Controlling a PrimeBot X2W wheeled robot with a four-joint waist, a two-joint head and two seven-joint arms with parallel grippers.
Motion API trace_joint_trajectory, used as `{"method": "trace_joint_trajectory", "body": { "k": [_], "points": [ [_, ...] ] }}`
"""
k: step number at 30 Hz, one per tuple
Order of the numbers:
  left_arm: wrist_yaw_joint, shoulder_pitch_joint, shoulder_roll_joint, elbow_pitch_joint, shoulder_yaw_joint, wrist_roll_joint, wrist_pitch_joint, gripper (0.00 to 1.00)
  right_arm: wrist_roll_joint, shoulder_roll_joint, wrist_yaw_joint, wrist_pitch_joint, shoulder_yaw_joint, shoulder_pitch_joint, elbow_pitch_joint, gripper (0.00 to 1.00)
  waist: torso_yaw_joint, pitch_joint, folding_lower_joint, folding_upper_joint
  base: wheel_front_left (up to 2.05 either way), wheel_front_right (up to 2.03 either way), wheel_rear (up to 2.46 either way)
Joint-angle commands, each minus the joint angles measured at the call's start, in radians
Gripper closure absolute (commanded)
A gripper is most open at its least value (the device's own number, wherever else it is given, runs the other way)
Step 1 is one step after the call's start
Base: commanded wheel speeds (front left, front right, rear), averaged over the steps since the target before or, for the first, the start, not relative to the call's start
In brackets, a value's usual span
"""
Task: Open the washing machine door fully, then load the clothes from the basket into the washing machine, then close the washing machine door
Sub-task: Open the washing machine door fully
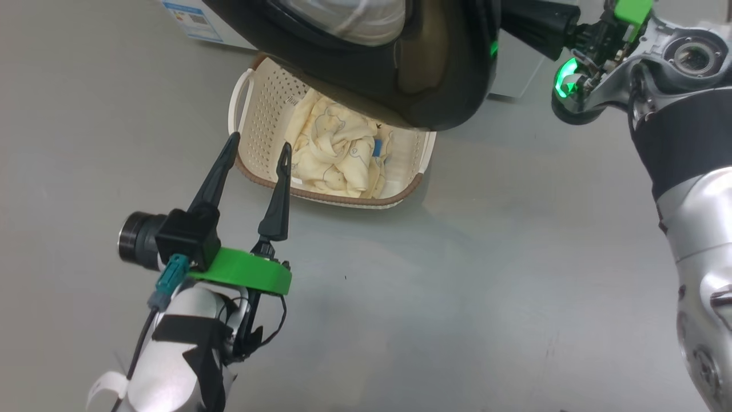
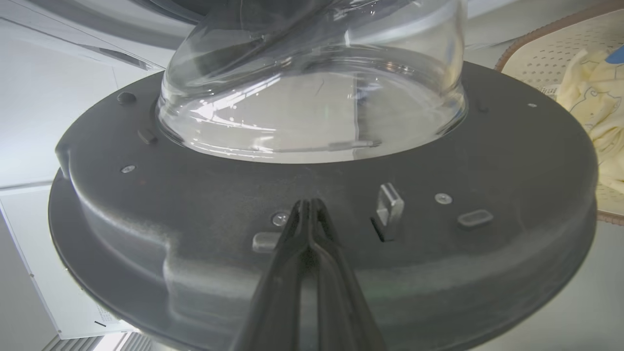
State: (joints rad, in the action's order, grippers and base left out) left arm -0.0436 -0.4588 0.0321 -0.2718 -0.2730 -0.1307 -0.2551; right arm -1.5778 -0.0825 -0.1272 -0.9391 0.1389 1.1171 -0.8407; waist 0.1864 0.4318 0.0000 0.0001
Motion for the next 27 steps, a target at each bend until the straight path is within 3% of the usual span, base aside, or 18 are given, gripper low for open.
{"method": "trace_joint_trajectory", "body": {
  "k": [1,14,27],
  "points": [
    [0.002,0.008,0.018,0.025,0.035,0.006,-0.007,0.0,-0.014,0.032,-0.003,-0.011,0.017,0.001,0.047,1.0,-0.002,-0.004,0.0,-0.0001,0.0,0.0,0.0],
    [0.009,0.019,0.018,-0.003,0.03,0.001,-0.007,0.0,-0.2,0.032,-0.003,0.019,0.237,-0.164,0.23,1.0,-0.01,-0.06,0.0,-0.0001,0.0,0.0,0.0],
    [0.018,0.031,0.018,-0.016,0.022,0.0,-0.007,0.0,-0.294,0.032,-0.003,0.087,0.362,-0.227,0.28,1.0,-0.001,-0.093,0.0,-0.0001,0.0,0.0,0.0]
  ]
}}
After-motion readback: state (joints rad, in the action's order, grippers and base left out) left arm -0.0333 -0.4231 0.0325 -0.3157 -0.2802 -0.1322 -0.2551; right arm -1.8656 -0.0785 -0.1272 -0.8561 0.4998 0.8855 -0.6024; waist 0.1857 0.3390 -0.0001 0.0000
